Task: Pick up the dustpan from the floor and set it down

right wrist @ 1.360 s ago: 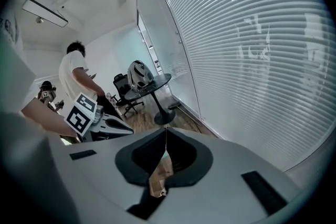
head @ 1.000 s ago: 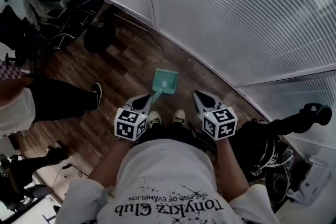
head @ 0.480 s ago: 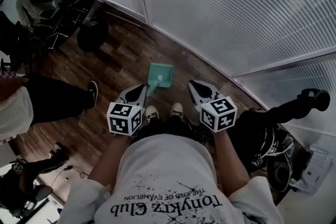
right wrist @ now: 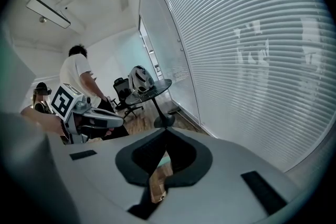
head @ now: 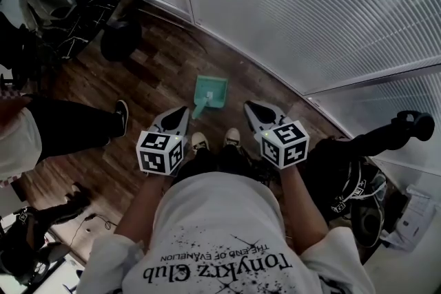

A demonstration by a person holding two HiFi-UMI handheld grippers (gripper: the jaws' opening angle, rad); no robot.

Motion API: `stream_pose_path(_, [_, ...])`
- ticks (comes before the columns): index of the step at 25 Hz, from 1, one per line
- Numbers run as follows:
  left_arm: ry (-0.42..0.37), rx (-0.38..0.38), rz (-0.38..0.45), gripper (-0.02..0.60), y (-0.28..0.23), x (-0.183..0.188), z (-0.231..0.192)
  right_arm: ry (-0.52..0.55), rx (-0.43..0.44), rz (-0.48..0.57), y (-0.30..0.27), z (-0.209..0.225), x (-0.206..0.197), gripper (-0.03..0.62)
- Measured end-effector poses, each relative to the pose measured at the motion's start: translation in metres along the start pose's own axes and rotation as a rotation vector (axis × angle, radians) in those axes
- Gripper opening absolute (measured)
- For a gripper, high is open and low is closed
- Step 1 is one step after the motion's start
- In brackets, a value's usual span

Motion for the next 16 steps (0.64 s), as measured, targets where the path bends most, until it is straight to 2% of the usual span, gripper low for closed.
stream_pose_path(16, [-0.009, 0.011, 0.008, 0.023, 0.007, 0.012, -0.008, -0.001, -0.001, -0.014, -0.001, -0.005, 0.007, 0.025])
Point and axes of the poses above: the fingertips, and each gripper's own axes: y backward along the fingers, z to its right, x out of its top, the point moved 1 cm from there along y, backward along the fingers, and after that the axes turned 15 degrees about -y, right-handed, at the moved point
